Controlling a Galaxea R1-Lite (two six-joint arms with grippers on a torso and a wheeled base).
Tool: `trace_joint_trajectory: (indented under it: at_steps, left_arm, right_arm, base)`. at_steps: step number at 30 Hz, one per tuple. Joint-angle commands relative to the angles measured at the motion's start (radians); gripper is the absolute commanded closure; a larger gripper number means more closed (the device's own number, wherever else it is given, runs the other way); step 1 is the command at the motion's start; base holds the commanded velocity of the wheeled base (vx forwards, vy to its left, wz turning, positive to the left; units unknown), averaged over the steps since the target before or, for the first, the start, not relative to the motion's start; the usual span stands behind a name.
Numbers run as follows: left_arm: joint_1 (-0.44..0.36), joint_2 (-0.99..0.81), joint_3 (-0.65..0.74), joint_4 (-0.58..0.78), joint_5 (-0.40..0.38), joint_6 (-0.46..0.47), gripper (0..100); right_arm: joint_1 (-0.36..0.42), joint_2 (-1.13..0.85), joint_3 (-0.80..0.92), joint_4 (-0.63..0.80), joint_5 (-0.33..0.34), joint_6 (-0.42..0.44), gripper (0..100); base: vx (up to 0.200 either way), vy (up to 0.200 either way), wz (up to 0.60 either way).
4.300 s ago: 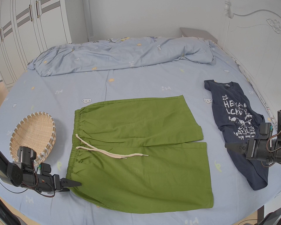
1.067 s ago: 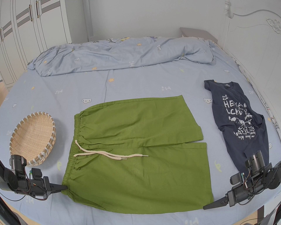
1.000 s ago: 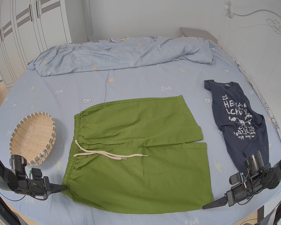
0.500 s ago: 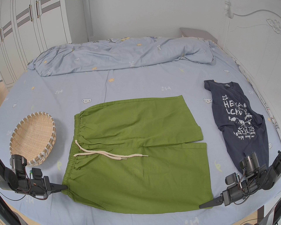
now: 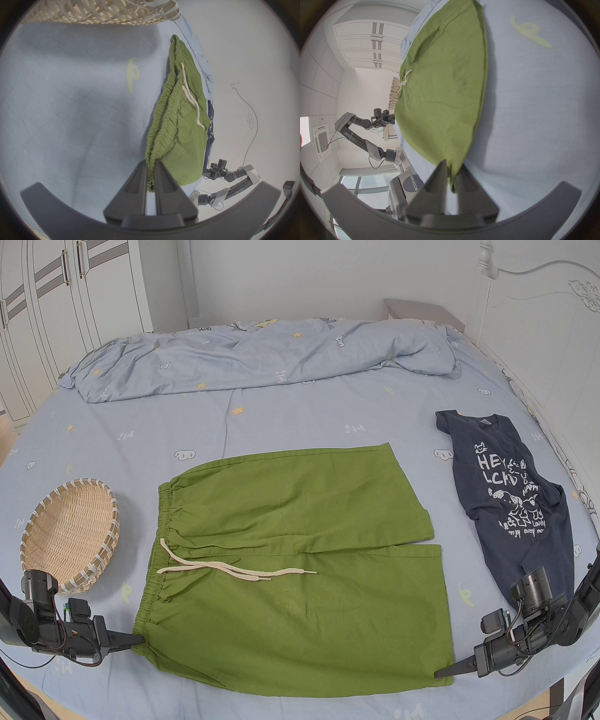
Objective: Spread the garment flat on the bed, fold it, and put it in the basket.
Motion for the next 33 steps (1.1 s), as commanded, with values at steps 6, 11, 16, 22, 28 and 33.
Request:
trace_joint_trajectory:
  at_steps: [6,11,16,22,28,33]
  left_arm:
    - [0.013,0.005,0.000,-0.001,0.000,0.000,100]
    - [0.010,-0.007,0.006,-0.001,-0.002,0.001,100]
    - [0.005,-0.078,0.053,0.010,-0.010,0.030,100]
    - [0.014,-0.140,0.073,0.079,-0.010,0.047,100]
    - [0.056,-0.242,0.124,0.180,-0.002,0.081,100]
    - [0.169,-0.249,0.142,0.289,0.001,0.188,100]
  right_arm:
    - [-0.051,0.017,0.006,0.003,0.033,-0.010,100]
    - [-0.040,0.014,0.012,0.003,0.027,-0.013,100]
    - [0.032,-0.072,0.052,0.013,-0.022,0.017,100]
    - [0.147,-0.194,0.133,0.009,-0.361,0.082,100]
    - [0.231,-0.490,0.195,0.128,-0.360,0.169,100]
    - [0.242,-0.761,0.155,0.440,-0.360,0.177,100]
  base:
    - [0.000,0.000,0.00]
    - [0.000,0.000,0.00]
    - [0.000,0.000,0.00]
    - [0.000,0.000,0.00]
    - [0.000,0.000,0.00]
    - [0.000,0.000,0.00]
